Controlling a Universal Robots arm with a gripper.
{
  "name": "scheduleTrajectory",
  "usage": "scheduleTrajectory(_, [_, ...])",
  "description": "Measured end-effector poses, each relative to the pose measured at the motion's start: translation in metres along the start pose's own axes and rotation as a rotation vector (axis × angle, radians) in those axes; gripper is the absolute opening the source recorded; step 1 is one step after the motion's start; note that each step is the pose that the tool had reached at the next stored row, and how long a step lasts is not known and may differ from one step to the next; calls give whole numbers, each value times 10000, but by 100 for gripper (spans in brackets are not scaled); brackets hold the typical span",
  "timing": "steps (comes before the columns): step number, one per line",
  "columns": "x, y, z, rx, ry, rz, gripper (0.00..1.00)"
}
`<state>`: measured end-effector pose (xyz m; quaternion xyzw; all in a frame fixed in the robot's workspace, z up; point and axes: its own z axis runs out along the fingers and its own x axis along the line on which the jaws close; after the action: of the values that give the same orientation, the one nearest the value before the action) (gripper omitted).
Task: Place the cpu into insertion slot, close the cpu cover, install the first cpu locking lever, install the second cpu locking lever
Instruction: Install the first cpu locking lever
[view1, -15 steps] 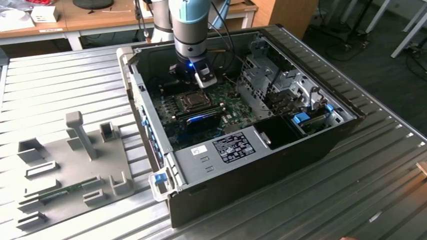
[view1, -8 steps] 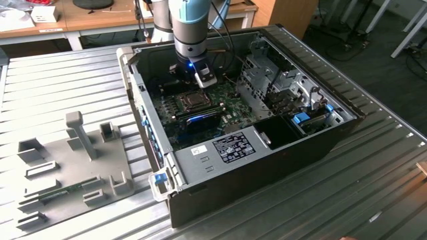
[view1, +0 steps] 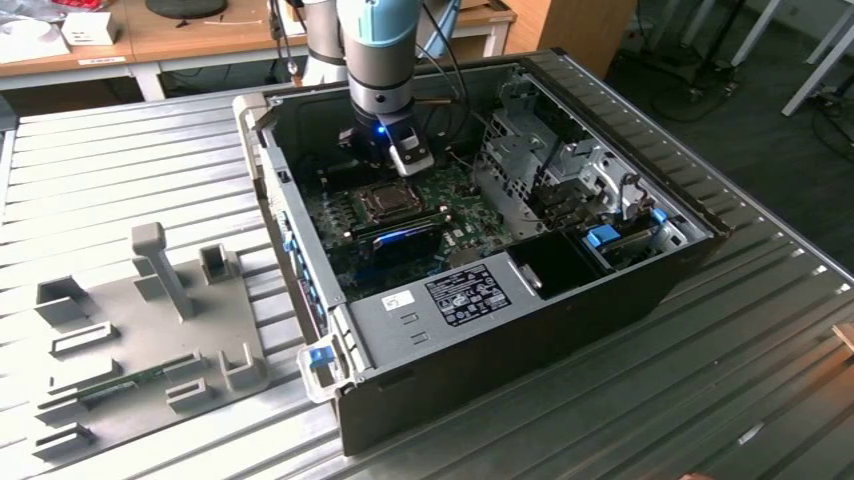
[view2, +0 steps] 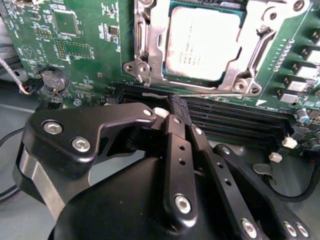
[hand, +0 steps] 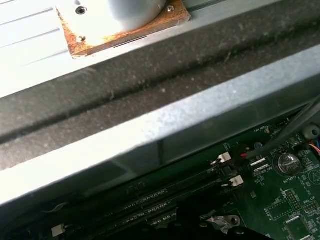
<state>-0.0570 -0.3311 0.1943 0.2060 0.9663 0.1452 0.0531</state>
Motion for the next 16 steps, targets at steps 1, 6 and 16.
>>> scheduleTrajectory(1, [0, 0, 0, 1, 0, 0, 10])
scheduleTrajectory(6, [1, -5, 16, -12, 2, 2, 10])
scheduleTrajectory(16, [2, -12, 38, -21, 0, 0, 10])
